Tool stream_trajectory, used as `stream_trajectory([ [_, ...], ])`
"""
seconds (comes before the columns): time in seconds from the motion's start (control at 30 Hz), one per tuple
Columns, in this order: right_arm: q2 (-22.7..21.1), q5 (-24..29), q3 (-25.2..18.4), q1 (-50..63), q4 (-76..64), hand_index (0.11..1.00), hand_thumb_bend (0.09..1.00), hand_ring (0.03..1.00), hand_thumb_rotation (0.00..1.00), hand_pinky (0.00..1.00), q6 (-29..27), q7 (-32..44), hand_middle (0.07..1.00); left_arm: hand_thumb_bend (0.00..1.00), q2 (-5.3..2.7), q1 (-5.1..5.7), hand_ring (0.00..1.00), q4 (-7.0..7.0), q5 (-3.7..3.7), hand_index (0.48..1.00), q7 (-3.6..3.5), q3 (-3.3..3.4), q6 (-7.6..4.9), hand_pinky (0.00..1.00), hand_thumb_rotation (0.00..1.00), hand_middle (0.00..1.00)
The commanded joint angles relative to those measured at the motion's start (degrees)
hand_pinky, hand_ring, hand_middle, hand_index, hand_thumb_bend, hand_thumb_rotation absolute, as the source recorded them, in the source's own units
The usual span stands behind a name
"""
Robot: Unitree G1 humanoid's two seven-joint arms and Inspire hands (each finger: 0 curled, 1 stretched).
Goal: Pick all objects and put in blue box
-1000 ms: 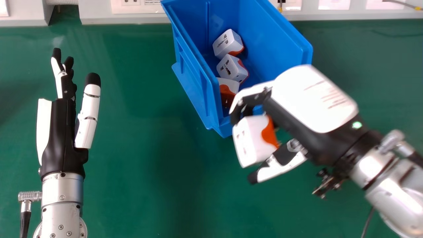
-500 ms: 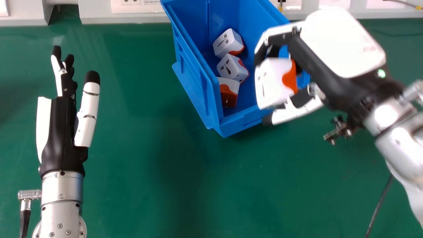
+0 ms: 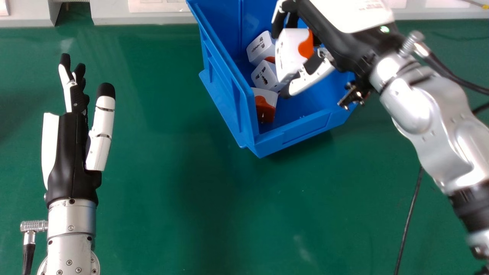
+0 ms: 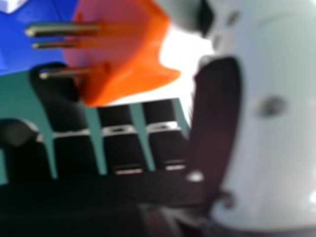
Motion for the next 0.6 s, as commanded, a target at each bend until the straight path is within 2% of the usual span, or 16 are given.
stream_trajectory([
  [0.0,1.08,-1.49,1.62,-7.56,4.82,0.47,0.492,0.076,0.14,0.04,0.42,-2.15,0.148,0.38,0.34,0.08,1.0,-1.53,0.39,1.0,0.13,-0.07,-0.63,0.98,1.0,1.0],
  [0.07,2.0,-2.76,3.34,-11.15,9.28,0.47,0.492,0.084,0.14,0.04,0.84,-3.34,0.158,0.38,0.36,0.14,1.0,-1.49,0.39,1.0,0.11,-0.09,-0.79,0.98,1.0,1.0],
  [0.17,3.34,-4.21,5.72,-15.98,16.35,0.473,0.49,0.105,0.14,0.06,0.96,-5.25,0.193,0.4,0.22,0.53,1.0,-2.07,-0.17,1.0,-0.27,-0.01,-0.83,0.98,1.0,1.0],
  [0.27,4.62,-5.03,7.94,-20.11,23.55,0.477,0.49,0.127,0.15,0.08,0.94,-7.47,0.227,0.41,0.19,0.53,1.0,-1.92,-0.48,1.0,-0.47,0.05,-0.85,0.98,1.0,1.0],
  [0.57,9.16,-5.03,12.52,-29.14,39.32,0.471,0.49,0.096,0.15,0.05,3.52,-10.19,0.173,0.41,-0.05,1.26,1.0,-2.53,-0.23,1.0,-0.27,0.02,-0.88,0.98,1.0,1.0],
])
